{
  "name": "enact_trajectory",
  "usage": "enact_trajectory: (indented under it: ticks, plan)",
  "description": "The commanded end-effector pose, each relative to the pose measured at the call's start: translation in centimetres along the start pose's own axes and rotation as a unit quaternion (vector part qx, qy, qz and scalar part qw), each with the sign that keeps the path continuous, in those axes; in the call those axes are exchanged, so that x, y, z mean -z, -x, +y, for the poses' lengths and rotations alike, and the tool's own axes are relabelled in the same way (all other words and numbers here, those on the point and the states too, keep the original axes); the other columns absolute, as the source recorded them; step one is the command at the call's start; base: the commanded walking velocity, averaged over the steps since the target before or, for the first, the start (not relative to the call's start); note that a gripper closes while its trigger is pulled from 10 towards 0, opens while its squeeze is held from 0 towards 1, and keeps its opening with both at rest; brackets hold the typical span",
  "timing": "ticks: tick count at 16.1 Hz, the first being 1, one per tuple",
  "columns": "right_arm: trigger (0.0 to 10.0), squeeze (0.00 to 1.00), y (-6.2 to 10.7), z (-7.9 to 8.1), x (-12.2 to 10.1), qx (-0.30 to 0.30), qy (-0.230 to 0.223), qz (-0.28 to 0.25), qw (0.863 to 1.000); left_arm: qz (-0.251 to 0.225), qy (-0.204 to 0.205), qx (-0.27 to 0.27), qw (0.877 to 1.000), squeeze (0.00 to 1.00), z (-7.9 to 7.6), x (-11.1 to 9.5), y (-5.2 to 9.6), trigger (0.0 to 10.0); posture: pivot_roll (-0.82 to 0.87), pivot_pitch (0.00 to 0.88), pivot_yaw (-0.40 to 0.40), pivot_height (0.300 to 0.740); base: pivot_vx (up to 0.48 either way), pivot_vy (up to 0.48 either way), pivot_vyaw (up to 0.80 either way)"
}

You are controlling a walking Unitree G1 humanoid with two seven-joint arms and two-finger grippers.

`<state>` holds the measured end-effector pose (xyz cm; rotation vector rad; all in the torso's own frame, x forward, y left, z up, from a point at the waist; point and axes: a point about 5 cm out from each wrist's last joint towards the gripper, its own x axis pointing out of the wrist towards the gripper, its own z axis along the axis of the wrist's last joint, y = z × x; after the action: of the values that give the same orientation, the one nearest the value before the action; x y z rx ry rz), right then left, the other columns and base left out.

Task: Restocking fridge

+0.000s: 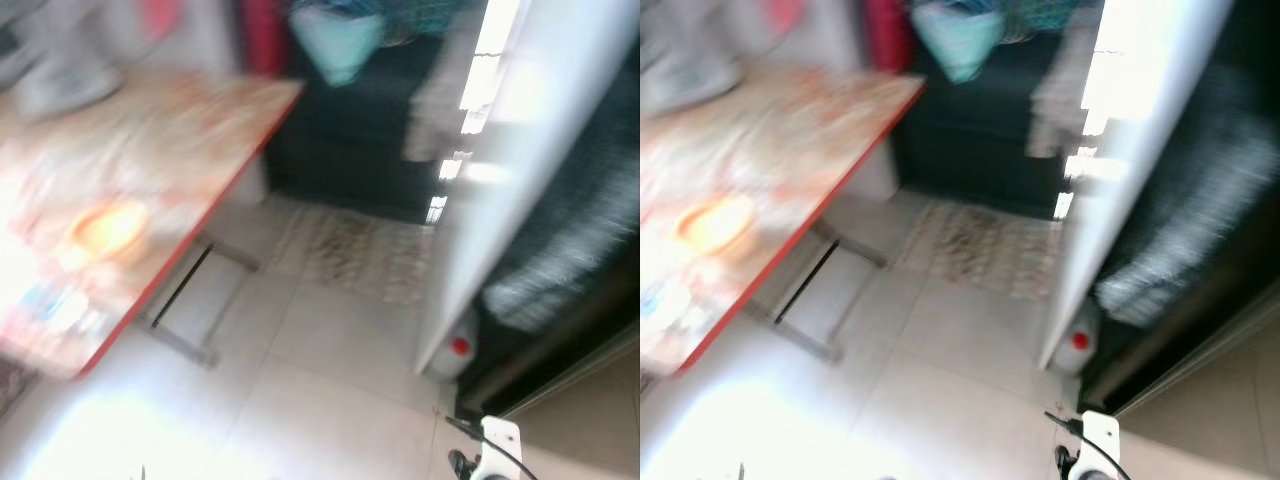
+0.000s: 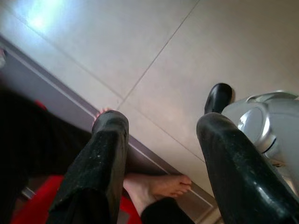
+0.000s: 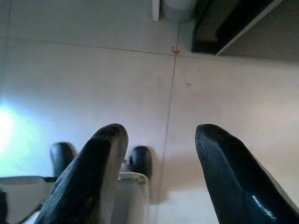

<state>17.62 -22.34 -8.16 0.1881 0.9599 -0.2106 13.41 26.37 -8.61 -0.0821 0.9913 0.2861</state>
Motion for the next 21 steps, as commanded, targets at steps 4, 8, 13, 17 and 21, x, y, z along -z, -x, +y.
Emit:
enact_trajectory:
  ticks: [4, 8, 13, 17, 21]
  plan:
    - [10.0, 0.0, 0.1, 0.1, 0.7, -0.001, 0.007, 0.013, 1.0, 0.019, 0.0, -0.01, 1.0, 0.0, 0.5, 1.3, 0.3, 10.0, 0.07, 0.113, 0.019, 0.74, 0.0, 0.0, 0.8]
    - [10.0, 0.0, 0.1, 0.1, 0.7, -0.002, 0.011, 0.013, 1.0, 0.001, 0.013, -0.022, 1.0, 0.0, 0.7, 1.1, 0.3, 10.0, 0.07, 0.11, 0.023, 0.74, 0.0, 0.0, 0.71]
    - [10.0, 0.0, 0.1, -0.1, 0.9, 0.001, 0.013, 0.015, 1.0, -0.205, -0.04, -0.055, 0.976, 0.0, 0.4, -5.8, 0.5, 10.0, 0.09, 0.107, 0.013, 0.74, 0.0, 0.0, 0.0]
    - [10.0, 0.0, 0.2, -0.5, 1.0, 0.005, 0.019, 0.018, 1.0, -0.466, -0.113, -0.021, 0.877, 0.0, -2.3, -14.5, 4.5, 10.0, 0.1, 0.111, 0.007, 0.74, 0.0, 0.0, 0.0]
    - [10.0, 0.0, 0.3, -0.8, 1.2, 0.011, 0.012, 0.017, 1.0, -0.613, -0.097, 0.013, 0.784, 0.0, -6.1, -19.1, 10.7, 10.0, 0.09, 0.091, 0.009, 0.74, 0.0, 0.0, 0.0]
